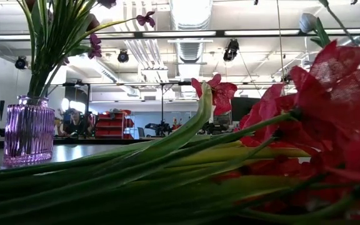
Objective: Sort flowers into vase by color
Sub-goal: Put the white tulip into the yellow flower vase
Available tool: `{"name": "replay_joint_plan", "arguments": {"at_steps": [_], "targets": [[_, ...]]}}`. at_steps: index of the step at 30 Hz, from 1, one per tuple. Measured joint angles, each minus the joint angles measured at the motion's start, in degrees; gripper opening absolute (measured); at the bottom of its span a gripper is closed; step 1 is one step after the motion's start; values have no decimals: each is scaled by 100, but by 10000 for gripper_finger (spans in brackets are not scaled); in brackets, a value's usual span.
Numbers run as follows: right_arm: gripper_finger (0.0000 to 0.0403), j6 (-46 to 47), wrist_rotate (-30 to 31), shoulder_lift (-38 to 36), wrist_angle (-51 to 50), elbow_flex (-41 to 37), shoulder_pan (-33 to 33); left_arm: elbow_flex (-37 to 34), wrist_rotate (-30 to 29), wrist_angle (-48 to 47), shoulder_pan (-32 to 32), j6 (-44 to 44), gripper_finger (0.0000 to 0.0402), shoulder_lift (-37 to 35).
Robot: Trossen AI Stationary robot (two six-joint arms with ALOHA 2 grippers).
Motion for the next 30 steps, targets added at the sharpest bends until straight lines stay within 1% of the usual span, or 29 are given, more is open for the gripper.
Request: {"name": "replay_joint_plan", "arguments": {"at_steps": [4,10,15,18,21,24,26,30], "targets": [[13,137,295,-56,-70,-341,4,0,-382,-2,4,-310,248,108],[12,439,286,-48,136,-1056,4,0,-724,64,30,-769,248,309],[12,293,266,-25,602,-1472,4,0,-746,77,159,-1138,248,493],[12,183,209,-10,728,-1665,4,0,-593,134,286,-1295,248,614],[17,170,-77,-9,798,-1775,4,0,-232,366,482,-1222,248,747],[32,-221,-716,22,815,-1786,4,0,263,675,704,-828,245,897],[48,-561,-1149,87,803,-1679,4,-2,488,881,851,-599,241,964],[92,-656,-1758,279,741,-1234,4,-2,715,1185,1056,-158,232,987]]}}
